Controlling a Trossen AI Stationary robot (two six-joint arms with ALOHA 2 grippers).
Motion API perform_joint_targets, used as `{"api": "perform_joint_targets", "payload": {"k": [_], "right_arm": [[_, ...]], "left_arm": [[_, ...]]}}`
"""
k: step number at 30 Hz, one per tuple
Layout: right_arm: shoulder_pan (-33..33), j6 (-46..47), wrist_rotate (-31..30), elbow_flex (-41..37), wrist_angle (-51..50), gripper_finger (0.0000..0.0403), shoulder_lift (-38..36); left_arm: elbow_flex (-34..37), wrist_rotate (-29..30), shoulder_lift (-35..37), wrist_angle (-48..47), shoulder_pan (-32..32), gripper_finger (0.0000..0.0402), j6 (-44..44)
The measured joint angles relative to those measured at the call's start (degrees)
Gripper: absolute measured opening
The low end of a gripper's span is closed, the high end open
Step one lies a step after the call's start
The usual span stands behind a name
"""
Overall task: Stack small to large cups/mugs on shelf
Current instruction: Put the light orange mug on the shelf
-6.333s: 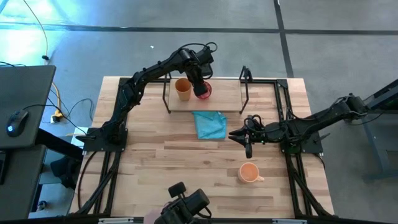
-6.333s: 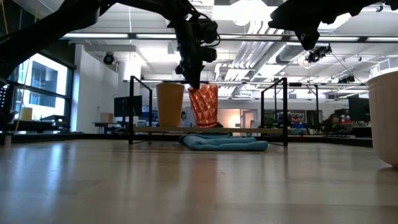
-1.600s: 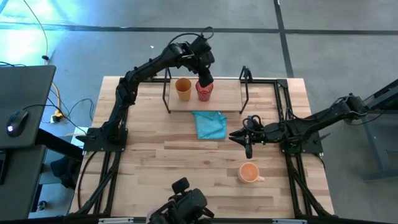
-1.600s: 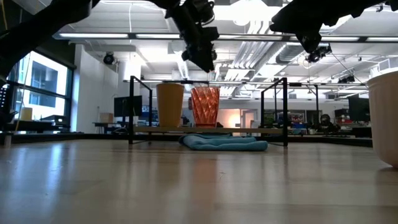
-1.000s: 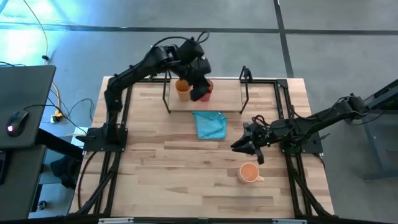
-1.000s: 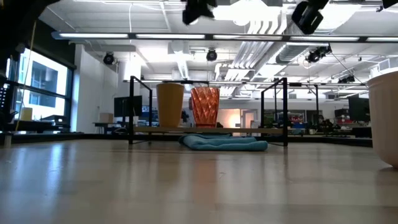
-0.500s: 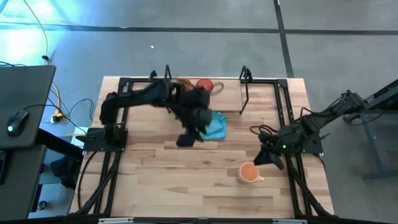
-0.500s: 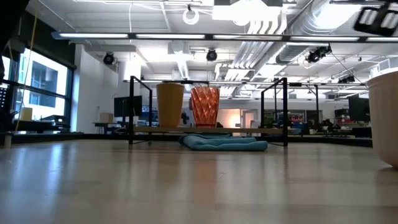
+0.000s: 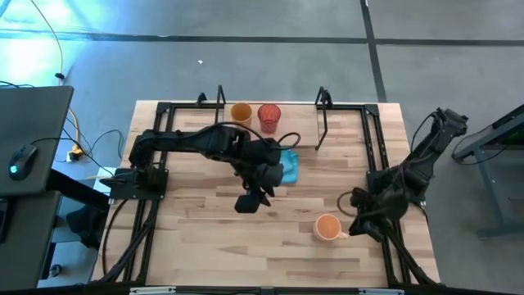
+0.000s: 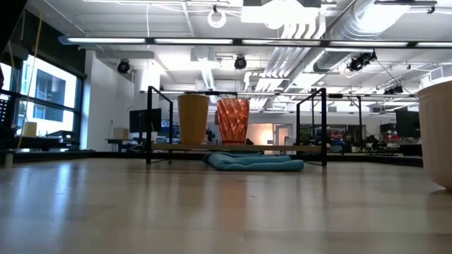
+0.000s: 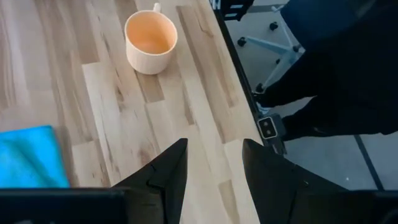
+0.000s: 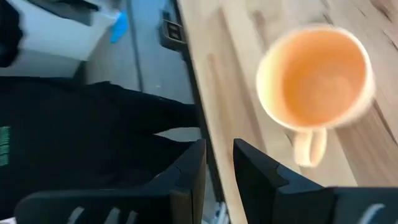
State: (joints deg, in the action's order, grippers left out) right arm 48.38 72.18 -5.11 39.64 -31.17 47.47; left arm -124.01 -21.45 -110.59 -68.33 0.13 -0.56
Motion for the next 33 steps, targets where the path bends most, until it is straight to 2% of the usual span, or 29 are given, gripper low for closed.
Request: {"api": "perform_joint_targets", "payload": {"k": [9,20,33], "right_arm": [[7.3,9.0,-9.5,0.0,-1.7,0.0071,8.7],[11.9,17.7,-11.0,0.0,-1.5,0.0072,17.6],[12.0,16.8,-11.4,0.0,-1.6,0.0072,21.3]], "left_arm": [[2.3,1.3,0.0,3.1,-0.1,0.0143,0.7],[3.1,4.1,-0.1,-0.3,-0.1,0.0143,0.7],[3.1,4.1,-0.1,-1.3,-0.2,0.0143,0.7]]}}
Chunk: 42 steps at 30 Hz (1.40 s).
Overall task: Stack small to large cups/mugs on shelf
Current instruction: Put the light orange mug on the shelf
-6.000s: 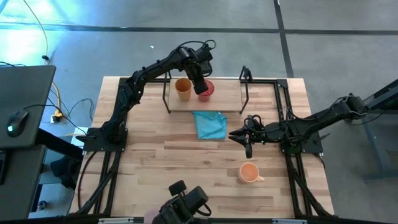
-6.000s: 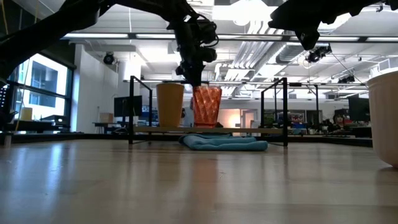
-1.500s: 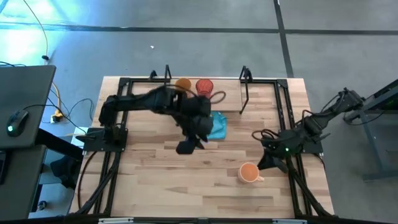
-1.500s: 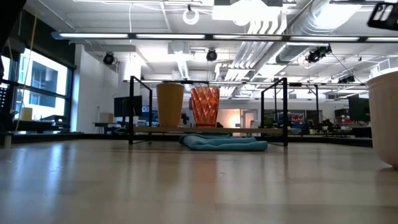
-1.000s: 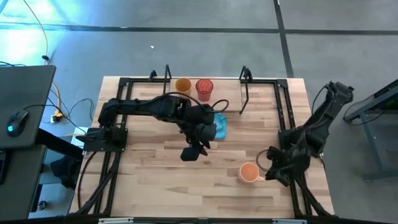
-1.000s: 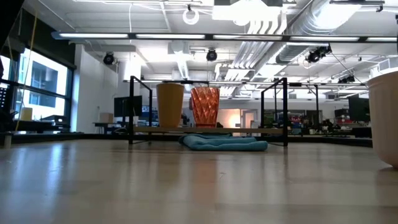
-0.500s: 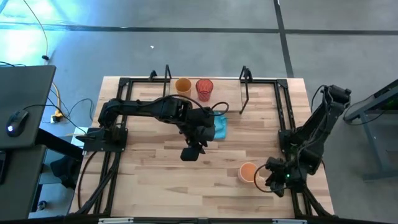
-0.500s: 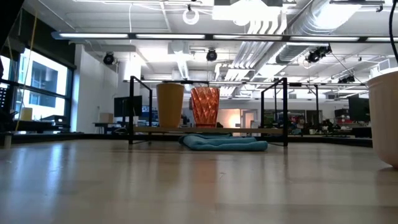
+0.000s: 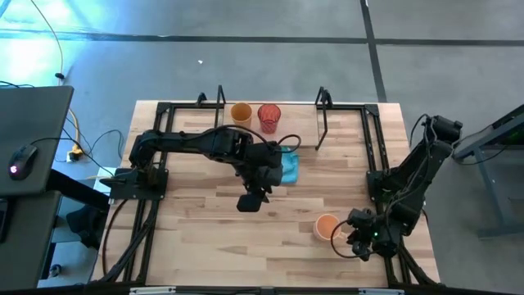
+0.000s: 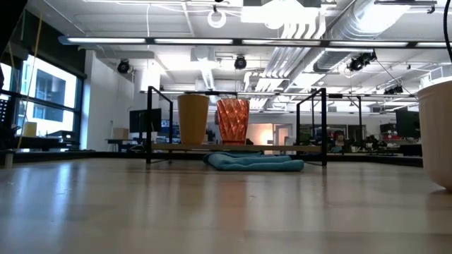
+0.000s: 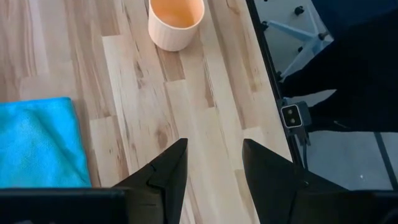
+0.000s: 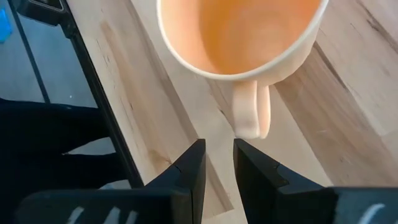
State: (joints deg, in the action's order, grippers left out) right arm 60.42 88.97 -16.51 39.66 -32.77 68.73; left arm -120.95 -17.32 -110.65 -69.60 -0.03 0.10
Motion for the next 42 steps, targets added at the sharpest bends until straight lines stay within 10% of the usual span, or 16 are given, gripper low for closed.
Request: {"api": "perform_joint_targets", "payload": {"k": [42], "right_arm": [[-1.4,1.2,3.2,0.0,-1.3,0.0075,-0.4]], "left_arm": [[0.0,-0.1,0.0,-1.3,1.1,0.0143,-4.2]]}}
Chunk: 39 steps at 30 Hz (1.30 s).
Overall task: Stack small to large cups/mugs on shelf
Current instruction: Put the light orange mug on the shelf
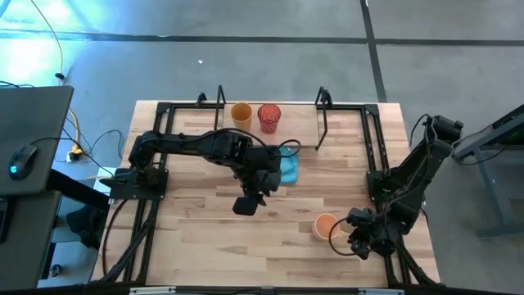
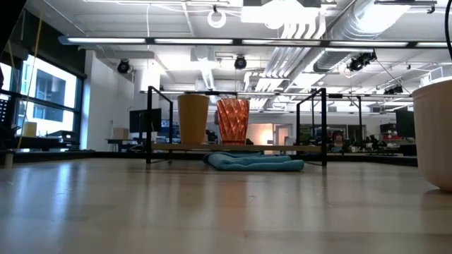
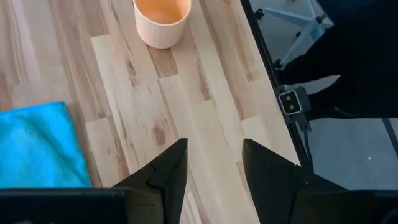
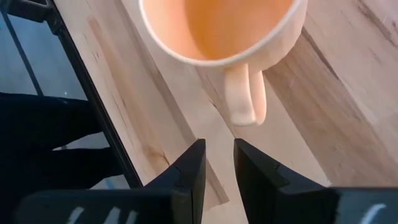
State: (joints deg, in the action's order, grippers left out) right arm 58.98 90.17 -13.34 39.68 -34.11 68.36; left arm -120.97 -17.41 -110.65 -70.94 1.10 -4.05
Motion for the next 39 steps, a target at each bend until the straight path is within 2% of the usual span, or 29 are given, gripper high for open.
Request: {"api": "perform_joint_targets", "payload": {"k": [3,10,13,24,39], "right_arm": [[-0.6,0.1,1.5,0.0,0.0,0.0097,0.0],[-1.4,1.3,2.5,0.0,-2.5,0.0204,0.0],[-1.3,0.6,2.5,0.0,-1.9,0.0228,0.0],[-4.8,-5.1,0.1,0.0,-2.9,0.0207,0.0],[-10.1,-12.9,4.0,0.0,-0.5,0.0206,0.0]], "left_arm": [[0.0,0.0,0.0,0.0,0.0,0.0143,-0.2],[0.0,-0.1,0.0,0.0,0.0,0.0143,-0.4],[0.0,-0.1,0.0,0.0,0.0,0.0143,-0.4],[0.0,-0.2,0.0,0.0,0.0,0.0143,-0.4],[0.0,-0.1,0.0,0.0,0.0,0.0143,-0.2]]}}
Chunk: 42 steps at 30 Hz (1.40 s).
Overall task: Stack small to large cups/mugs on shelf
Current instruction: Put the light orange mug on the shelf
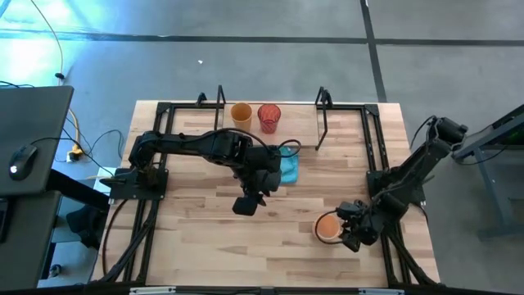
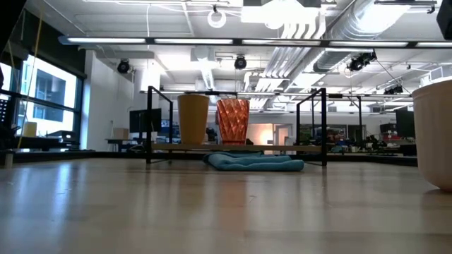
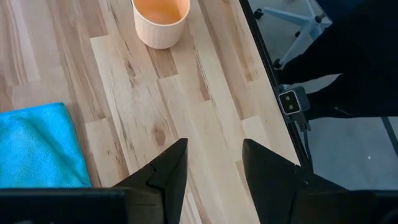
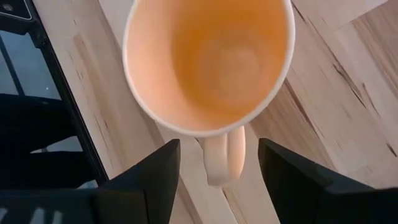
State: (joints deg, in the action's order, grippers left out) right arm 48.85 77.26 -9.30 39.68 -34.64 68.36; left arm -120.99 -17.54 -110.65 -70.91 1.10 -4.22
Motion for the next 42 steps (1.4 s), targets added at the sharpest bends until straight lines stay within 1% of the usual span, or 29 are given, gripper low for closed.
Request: {"api": "perform_joint_targets", "payload": {"k": [7,13,19,22,24,28,32,35,38,42], "right_arm": [[-1.8,-2.8,2.9,0.0,0.1,0.0206,0.0],[-2.0,-3.0,3.6,0.0,-0.2,0.0206,0.3],[-2.0,-3.7,5.6,0.0,0.9,0.0206,3.5],[-2.0,-4.3,5.9,0.0,2.6,0.0206,5.4],[-2.0,-4.2,5.4,0.0,2.9,0.0206,6.5],[-2.0,-4.1,4.8,0.0,4.0,0.0206,7.5],[-2.0,-4.2,4.0,0.0,3.6,0.0193,7.3],[-2.0,-4.2,3.9,0.0,3.3,0.0169,7.2],[-2.1,-4.2,4.0,0.0,3.1,0.0136,7.2],[-3.2,-5.2,6.4,0.0,3.3,0.0091,7.1]], "left_arm": [[0.0,0.0,0.0,-0.2,0.0,0.0143,0.0],[0.0,0.8,0.0,-1.5,0.0,0.0143,0.1],[0.1,3.2,0.0,-6.2,-1.3,0.0143,0.9],[2.9,4.0,0.9,-6.1,-2.5,0.0143,1.5],[5.9,5.3,2.8,-4.8,-3.2,0.0143,1.9],[13.0,6.5,8.8,-1.1,-4.6,0.0143,4.0],[19.7,8.1,15.3,2.3,-6.2,0.0143,7.0],[23.8,10.4,20.7,4.5,-6.9,0.0143,9.1],[27.4,12.0,24.9,6.9,-6.7,0.0143,11.3],[31.6,13.7,30.0,9.6,-6.7,0.0143,13.6]]}}
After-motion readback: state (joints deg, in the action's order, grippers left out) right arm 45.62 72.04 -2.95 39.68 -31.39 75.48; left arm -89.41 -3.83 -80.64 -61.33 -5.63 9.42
